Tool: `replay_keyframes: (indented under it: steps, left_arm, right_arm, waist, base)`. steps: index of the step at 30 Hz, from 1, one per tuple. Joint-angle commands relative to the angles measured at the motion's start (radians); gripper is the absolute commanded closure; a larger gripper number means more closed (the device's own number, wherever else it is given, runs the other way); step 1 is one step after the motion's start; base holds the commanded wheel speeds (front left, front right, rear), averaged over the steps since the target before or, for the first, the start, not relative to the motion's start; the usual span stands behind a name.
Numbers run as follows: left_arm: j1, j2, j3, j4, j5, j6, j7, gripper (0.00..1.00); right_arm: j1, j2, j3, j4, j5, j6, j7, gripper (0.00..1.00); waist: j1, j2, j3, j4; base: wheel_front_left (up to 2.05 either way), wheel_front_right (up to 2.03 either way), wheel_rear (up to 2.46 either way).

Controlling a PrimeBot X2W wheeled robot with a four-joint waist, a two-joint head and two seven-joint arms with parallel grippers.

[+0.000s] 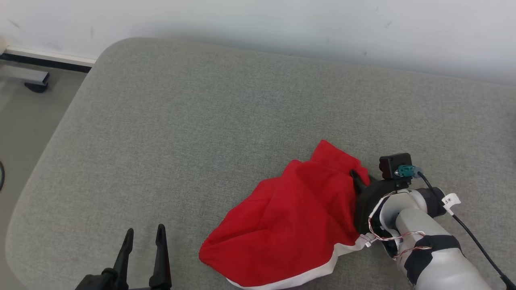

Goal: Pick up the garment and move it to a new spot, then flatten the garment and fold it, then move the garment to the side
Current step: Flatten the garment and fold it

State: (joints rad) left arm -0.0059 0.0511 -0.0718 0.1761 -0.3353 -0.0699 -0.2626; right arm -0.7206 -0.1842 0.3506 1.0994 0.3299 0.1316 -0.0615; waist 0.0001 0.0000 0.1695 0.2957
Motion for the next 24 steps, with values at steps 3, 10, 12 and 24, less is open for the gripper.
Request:
replay_keyframes:
  steps: [3, 10, 12, 24]
  left_arm:
    - [-0.008, -0.001, -0.007, 0.001, -0.003, 0.002, -0.003, 0.0]
    - [-0.019, -0.001, -0.018, 0.002, -0.005, 0.0, -0.003, 0.0]
    - [-0.02, -0.001, -0.022, 0.002, -0.007, -0.001, -0.003, 0.0]
    - [-0.03, -0.001, -0.056, 0.011, -0.014, -0.002, -0.003, 0.0]
  right_arm:
    - [-0.018, -0.025, 0.037, -0.011, 0.055, -0.003, -0.003, 1.0]
    - [-0.127, -0.124, 0.049, -0.025, 0.099, -0.003, -0.102, 1.0]
    - [-0.164, -0.153, 0.039, -0.013, 0.095, -0.003, -0.134, 1.0]
    - [-0.308, -0.217, -0.059, 0.088, -0.009, -0.003, -0.203, 0.4]
  waist:
    - [-0.0001, 0.0, -0.006, -0.015]
    - [-0.0001, 0.0, 0.0, -0.025]
    - [-0.0001, 0.0, 0.002, -0.023]
    - [-0.0001, 0.0, 0.019, 0.0]
  base:
    - [0.0, 0.0, 0.0]
    - [0.0, 0.0, 0.0]
    - [0.0, 0.0, 0.0]
    - [0.0, 0.0, 0.0]
